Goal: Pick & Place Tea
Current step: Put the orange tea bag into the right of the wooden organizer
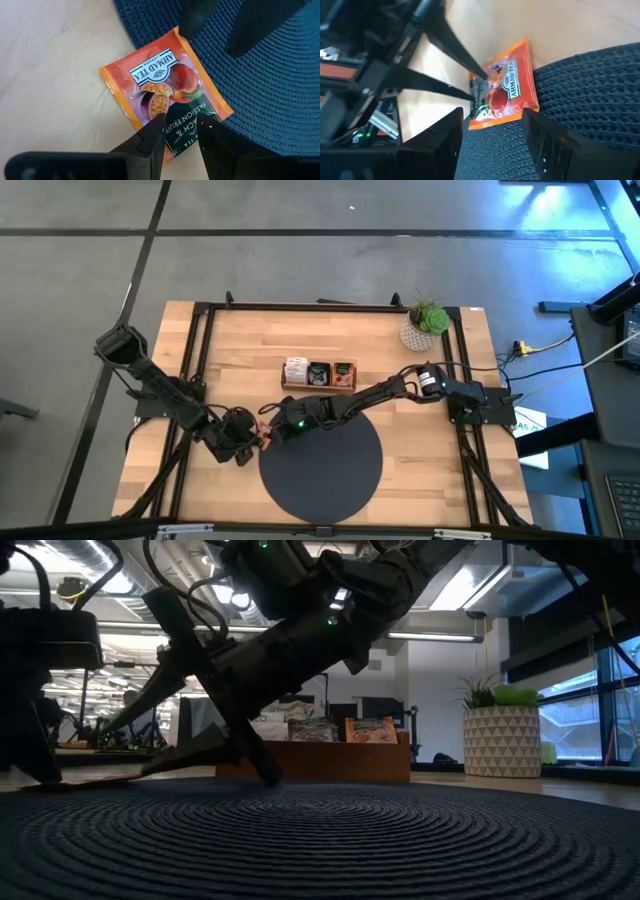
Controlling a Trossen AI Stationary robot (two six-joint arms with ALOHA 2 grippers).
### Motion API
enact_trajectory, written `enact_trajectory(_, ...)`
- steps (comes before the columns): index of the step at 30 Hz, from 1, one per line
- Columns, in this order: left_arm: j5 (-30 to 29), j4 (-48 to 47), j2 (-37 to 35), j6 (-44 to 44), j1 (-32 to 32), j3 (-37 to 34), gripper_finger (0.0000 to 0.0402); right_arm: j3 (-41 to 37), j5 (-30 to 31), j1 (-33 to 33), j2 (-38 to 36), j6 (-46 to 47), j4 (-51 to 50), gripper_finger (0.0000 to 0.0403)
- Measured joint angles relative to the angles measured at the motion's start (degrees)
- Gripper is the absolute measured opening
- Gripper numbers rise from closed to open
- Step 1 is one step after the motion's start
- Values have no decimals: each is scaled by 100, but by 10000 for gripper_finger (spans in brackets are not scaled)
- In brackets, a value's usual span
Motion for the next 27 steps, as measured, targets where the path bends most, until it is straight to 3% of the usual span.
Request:
enact_trajectory(8,646,81,-15,220,50,-15,104,113,149,0,12,-195,-336,204)
enact_trajectory(15,59,102,-7,205,59,-33,109,543,193,-13,39,-557,-1247,173)
enact_trajectory(27,116,252,-7,434,256,-33,109,546,230,-42,50,-378,-1117,100)
